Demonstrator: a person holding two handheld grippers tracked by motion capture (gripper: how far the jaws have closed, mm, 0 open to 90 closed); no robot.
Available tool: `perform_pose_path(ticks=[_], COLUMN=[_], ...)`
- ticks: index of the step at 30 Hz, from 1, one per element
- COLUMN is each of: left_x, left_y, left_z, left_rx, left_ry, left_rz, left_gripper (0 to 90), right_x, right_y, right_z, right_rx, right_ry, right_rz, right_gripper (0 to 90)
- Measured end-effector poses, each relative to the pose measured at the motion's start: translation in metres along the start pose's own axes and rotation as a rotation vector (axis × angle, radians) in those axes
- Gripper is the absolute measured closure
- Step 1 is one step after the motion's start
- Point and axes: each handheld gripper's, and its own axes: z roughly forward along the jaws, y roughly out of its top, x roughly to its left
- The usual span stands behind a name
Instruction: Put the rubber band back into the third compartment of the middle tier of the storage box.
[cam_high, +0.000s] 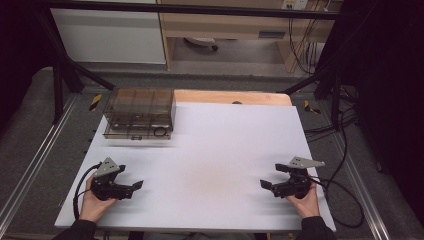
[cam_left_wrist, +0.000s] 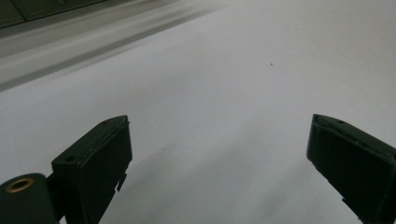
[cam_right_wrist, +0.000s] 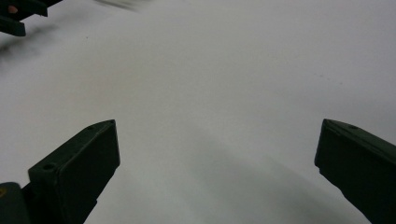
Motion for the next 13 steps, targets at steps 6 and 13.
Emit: perform_pose_path(ticks=[6, 13], left_x=[-0.0006, -0.0009], left_y=[-0.0003, -0.0002], left_z=[0.0002, 0.0003], left_rx=[0.001, 0.000], left_ry=[-0.002, -0.005], left_rz=[0.003, 0.003], left_gripper=[6.3, 6.3], right_x=[-0.0008, -0.0007], right_y=[-0.0023, -0.0025], right_z=[0.0005, 0.0004], right_rx=[0.001, 0.001], right_ry=[0.006, 0.001], right_rz=[-0.002, -0.007], right_gripper=[0.7, 0.6])
